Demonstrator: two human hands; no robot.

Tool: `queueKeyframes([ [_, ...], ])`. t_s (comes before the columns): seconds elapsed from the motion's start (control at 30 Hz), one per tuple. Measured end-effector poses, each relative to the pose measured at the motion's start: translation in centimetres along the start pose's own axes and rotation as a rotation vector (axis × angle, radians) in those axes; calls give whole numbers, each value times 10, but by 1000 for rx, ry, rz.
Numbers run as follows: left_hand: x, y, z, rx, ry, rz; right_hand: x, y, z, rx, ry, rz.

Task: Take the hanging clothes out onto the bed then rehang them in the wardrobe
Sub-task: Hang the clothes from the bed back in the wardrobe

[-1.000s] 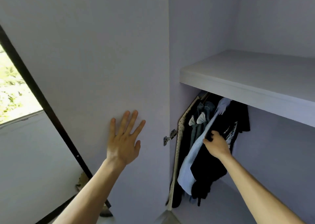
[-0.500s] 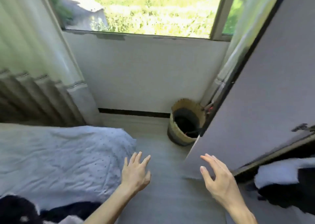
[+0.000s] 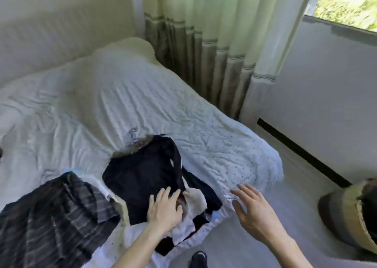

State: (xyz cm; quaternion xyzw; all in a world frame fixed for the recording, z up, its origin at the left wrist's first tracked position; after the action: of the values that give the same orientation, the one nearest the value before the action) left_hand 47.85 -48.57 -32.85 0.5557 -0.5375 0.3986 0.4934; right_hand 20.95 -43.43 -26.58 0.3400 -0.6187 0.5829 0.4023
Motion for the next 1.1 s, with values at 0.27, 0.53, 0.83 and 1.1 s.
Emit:
queueKeyframes([
  [0.27, -2, -72, -46, 383, 106, -135, -32, -72, 47, 382, -199, -33],
  [0.53, -20, -75, -73, 548, 79, -137, -50, -92, 69, 615, -310, -73],
  [0.83, -53, -107, -42, 586, -49, -178, -131, -95, 107, 596, -524, -180],
  [1.1, -78, -208, 81, 452, -175, -144, -251, -111, 173, 370, -690, -274],
])
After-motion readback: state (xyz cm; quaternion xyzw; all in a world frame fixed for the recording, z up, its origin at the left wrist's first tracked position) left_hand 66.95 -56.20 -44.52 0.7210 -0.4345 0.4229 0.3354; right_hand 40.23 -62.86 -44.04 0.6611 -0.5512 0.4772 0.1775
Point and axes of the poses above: each hand's wrist, its own z-axis towards the middle knuckle, its own x-axis out of the back of the hand, y = z × x, the point moved 2 cm from there along z, towards the middle knuckle, and after that the axes turned 15 degrees about y, right-handed, at the moved point
